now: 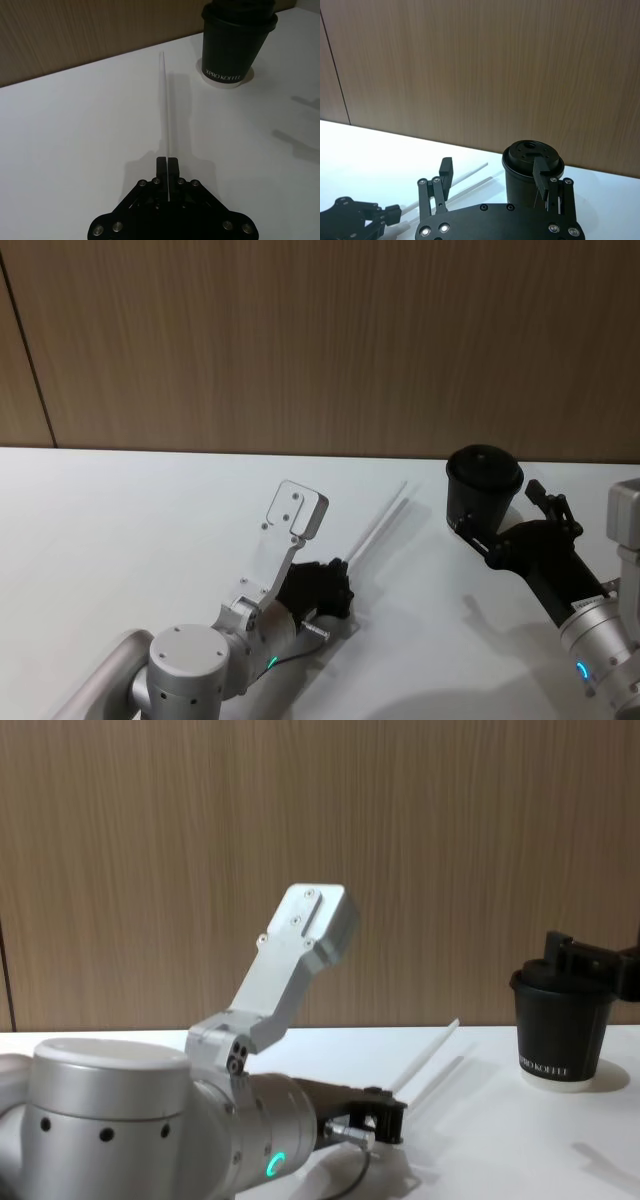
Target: Pick up the straw with one hand, pass it to the other hand, and insert it into the cup.
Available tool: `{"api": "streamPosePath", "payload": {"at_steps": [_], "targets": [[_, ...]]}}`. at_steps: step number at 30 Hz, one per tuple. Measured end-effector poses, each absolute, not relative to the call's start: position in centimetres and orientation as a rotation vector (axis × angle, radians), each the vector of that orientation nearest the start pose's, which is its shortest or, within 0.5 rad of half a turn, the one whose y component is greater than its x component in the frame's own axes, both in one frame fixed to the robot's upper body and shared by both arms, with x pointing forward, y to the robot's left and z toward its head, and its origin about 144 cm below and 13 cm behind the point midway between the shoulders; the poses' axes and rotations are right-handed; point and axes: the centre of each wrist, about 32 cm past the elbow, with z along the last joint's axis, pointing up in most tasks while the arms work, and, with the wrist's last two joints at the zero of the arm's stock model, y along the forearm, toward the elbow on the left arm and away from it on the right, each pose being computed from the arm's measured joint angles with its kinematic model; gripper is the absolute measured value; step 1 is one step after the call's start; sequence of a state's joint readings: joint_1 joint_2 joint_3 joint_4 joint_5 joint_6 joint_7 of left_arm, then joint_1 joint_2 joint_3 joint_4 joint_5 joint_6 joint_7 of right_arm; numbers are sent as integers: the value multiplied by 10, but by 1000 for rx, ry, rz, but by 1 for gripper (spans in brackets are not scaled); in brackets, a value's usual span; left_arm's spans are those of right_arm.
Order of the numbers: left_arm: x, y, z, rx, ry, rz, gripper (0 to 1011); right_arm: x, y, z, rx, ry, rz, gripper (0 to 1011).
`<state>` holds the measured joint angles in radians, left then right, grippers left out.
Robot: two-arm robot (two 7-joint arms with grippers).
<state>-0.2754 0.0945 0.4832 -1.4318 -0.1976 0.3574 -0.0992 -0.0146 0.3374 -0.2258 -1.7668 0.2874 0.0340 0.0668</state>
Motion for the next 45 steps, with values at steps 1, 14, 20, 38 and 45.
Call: {"api": "streamPosePath", "payload": {"at_steps": [1, 14, 20, 38, 45], "targets": [[503, 110, 1174, 254, 159, 1003, 21, 443, -237, 1189, 26, -75, -1229, 1001], [497, 111, 1183, 174, 69, 992, 21, 443, -237, 1189, 26, -75, -1230, 1001], [493, 113, 1187, 137, 33, 994, 21, 443, -237, 1189, 26, -75, -1229, 1001], [479, 119, 1202, 38, -58, 992, 21, 443, -237, 1189, 26, -75, -1229, 1001], [477, 118, 1210, 14, -84, 969, 21, 443, -237, 1189, 26, -75, -1229, 1001]]}}
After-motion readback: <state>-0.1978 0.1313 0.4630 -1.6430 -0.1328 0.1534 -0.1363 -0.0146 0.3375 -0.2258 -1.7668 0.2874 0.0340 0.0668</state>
